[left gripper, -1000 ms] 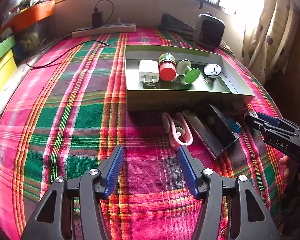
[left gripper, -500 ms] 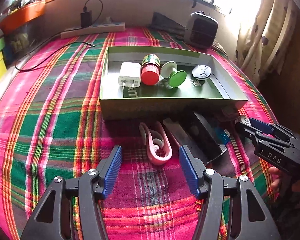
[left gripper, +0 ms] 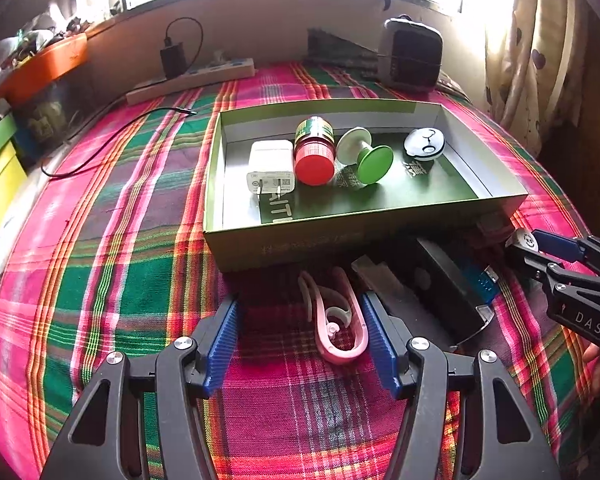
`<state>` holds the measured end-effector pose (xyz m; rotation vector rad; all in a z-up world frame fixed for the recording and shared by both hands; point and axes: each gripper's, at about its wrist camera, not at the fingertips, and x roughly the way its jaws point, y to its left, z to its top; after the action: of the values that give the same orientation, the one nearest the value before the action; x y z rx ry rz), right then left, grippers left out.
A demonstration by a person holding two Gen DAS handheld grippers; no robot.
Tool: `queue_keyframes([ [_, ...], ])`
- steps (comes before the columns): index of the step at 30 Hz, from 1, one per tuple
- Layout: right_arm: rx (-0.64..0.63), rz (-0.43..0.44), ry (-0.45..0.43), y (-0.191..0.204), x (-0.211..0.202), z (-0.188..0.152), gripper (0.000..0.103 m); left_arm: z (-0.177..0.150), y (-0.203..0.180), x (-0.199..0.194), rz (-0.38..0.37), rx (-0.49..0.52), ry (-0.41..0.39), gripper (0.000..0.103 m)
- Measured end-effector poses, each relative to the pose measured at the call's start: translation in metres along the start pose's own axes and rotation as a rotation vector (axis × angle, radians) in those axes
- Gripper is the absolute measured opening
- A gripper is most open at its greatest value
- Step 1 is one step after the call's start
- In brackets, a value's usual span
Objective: Organize rigid objects
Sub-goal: 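Move left gripper over the pink clip while right gripper moves over the white round jar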
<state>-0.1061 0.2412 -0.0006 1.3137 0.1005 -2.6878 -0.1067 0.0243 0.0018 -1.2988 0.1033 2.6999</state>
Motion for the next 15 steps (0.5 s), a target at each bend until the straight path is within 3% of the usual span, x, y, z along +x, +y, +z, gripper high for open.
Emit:
queue_keyframes([
  [15, 0.014, -0.017, 0.002, -0.0015, 0.0037, 0.0042, 0.053, 0.0053, -0.0014, 0.0041, -0.005, 0.011, 0.0, 0.057],
])
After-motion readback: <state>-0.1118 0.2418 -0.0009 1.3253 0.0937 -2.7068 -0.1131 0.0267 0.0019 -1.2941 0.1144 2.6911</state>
